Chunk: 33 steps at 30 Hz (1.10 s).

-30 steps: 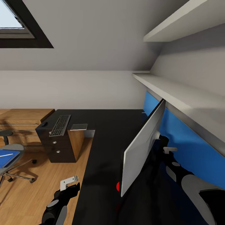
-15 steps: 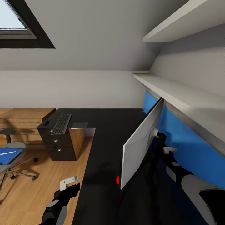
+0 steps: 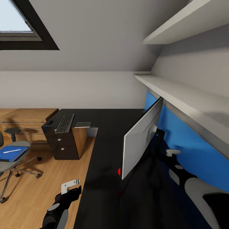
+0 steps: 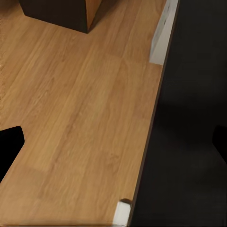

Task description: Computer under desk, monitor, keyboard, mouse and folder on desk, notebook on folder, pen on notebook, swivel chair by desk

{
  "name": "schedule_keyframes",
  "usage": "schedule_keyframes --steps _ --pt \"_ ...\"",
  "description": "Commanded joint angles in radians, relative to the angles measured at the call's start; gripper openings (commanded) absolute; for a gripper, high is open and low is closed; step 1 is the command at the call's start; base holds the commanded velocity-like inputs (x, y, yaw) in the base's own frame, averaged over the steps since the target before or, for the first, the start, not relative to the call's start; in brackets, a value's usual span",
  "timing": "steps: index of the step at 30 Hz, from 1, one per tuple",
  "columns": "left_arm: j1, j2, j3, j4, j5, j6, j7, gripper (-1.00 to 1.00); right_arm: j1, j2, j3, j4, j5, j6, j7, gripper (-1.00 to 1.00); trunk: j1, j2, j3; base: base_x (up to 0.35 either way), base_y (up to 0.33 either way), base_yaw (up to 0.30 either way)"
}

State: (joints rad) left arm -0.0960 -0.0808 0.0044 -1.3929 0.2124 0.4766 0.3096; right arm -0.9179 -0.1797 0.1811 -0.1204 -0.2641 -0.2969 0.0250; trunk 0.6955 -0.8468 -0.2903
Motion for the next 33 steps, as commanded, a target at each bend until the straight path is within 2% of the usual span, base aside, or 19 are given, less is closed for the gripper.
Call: schedule_keyframes --steps 1,12,17,22,26,27,28,29,31,32,33 --pt "-0.001 -0.001 0.000 -0.001 0.010 0.004 0.006 1.00 -0.001 0.000 0.008 0.001 -0.011 -0.004 0.003 1.00 0.000 -0.001 -0.001 -0.209 0.000 0.000" --pt "-0.001 -0.001 0.001 -0.001 0.010 0.004 0.006 1.00 -0.001 0.001 0.008 -0.012 -0.011 0.000 0.002 1.00 0.000 -0.001 -0.001 -0.234 0.017 0.000" --pt "-0.001 -0.001 0.001 -0.001 0.010 0.004 0.006 1.00 -0.001 0.000 0.008 -0.046 -0.011 0.013 0.001 1.00 0.000 -0.001 -0.001 -0.279 0.128 0.000" --pt "-0.001 -0.001 0.002 -0.001 0.010 0.004 0.006 1.00 0.006 0.002 0.007 -0.130 -0.015 0.091 0.001 1.00 0.000 -0.001 -0.001 -0.271 0.174 0.000" --pt "-0.001 -0.001 0.002 0.000 0.010 0.004 0.006 1.00 0.048 0.002 0.006 -0.248 -0.017 0.165 -0.001 1.00 0.000 -0.001 -0.001 -0.143 0.092 0.000" --pt "-0.001 -0.001 0.002 0.000 0.010 0.004 0.007 1.00 0.102 0.000 0.005 -0.370 -0.017 0.229 -0.024 1.00 0.000 -0.001 -0.001 -0.064 0.041 0.000" --pt "-0.001 -0.001 0.002 0.000 0.010 0.004 0.007 1.00 0.138 -0.002 0.004 -0.448 -0.018 0.266 -0.046 1.00 0.000 -0.001 -0.001 -0.051 0.033 0.000" --pt "-0.001 -0.001 0.002 0.000 0.010 0.004 0.007 1.00 0.212 -0.006 0.004 -0.599 -0.018 0.331 -0.101 1.00 0.000 -0.001 -0.001 -0.033 0.021 0.000" --pt "-0.001 -0.001 0.002 0.000 0.011 0.004 0.008 1.00 0.284 -0.008 0.003 -0.737 -0.017 0.382 -0.171 1.00 0.000 -0.001 -0.001 -0.024 0.015 0.000" --pt "-0.001 -0.001 0.002 0.000 0.011 0.004 0.008 1.00 0.404 -0.008 0.005 -0.965 -0.016 0.444 -0.318 1.00 0.000 -0.001 -0.001 -0.009 0.070 0.000" --pt "-0.001 -0.001 0.002 0.000 0.011 0.003 0.008 1.00 0.426 -0.008 0.006 -1.008 -0.016 0.452 -0.351 1.00 0.000 -0.001 -0.001 -0.007 0.106 0.000"
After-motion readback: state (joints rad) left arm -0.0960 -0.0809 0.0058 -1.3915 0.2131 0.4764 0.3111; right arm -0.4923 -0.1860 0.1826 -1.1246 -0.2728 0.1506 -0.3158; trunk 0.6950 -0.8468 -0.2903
